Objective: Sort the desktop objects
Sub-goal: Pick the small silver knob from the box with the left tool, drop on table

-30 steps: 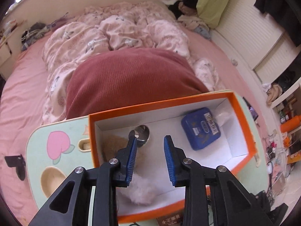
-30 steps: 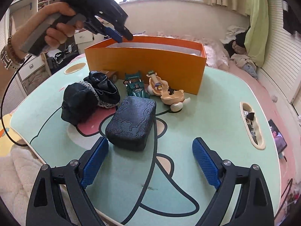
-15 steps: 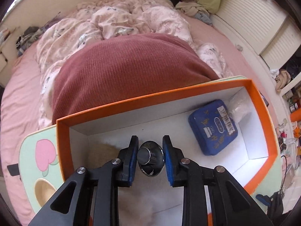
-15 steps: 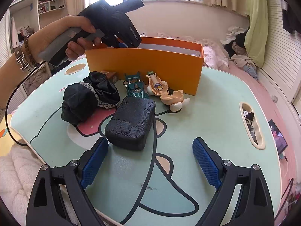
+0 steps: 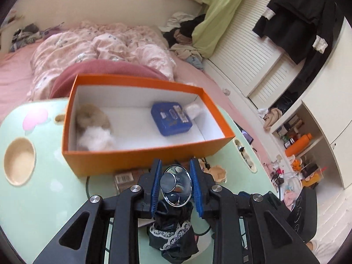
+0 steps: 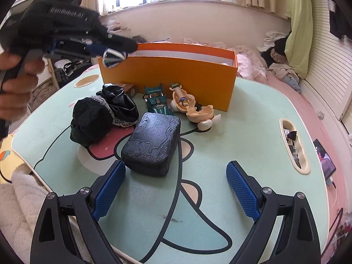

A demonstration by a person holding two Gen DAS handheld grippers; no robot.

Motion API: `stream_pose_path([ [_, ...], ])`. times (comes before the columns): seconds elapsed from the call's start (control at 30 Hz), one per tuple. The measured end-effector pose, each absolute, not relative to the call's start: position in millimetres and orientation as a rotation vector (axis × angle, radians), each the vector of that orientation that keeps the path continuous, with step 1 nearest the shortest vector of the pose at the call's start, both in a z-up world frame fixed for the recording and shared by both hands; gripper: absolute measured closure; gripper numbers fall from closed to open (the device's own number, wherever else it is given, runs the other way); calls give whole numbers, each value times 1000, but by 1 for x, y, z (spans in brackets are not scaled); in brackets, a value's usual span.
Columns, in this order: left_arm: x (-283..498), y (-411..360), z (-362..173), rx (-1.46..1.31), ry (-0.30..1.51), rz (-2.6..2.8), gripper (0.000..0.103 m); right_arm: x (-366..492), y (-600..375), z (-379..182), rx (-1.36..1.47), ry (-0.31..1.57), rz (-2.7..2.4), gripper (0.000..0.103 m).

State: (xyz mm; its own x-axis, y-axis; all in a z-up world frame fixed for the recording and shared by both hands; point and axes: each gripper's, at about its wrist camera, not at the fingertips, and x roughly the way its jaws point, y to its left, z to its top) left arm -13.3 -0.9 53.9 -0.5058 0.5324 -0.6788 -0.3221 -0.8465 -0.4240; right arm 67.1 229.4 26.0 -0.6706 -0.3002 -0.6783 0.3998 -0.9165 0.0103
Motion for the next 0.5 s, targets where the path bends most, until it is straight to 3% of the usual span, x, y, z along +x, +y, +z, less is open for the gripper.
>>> stream_pose_path([
  [0.03,-12,-4,48,-1162,-376,2333,78,66,229,26,1005,194,-2561,9],
  [0.1,-11,-13,40,-1117,-464,2346,59,66,229,26,1007,195,-2561,8],
  [0.17,-7,-23,41,-1049,-536,2368,47,67,229,27,1009,193,-2561,8],
  [0.3,18,-41,52,-932,-519,2462,31,69,230,28,1018,184,-2550,8],
  [0.43,51,-60,52,-946,-386,2565,26,73,229,60,940,264,-2551,9],
  [0.5,66,-65,45,-983,-316,2576,25,70,235,90,862,219,-2563,9],
])
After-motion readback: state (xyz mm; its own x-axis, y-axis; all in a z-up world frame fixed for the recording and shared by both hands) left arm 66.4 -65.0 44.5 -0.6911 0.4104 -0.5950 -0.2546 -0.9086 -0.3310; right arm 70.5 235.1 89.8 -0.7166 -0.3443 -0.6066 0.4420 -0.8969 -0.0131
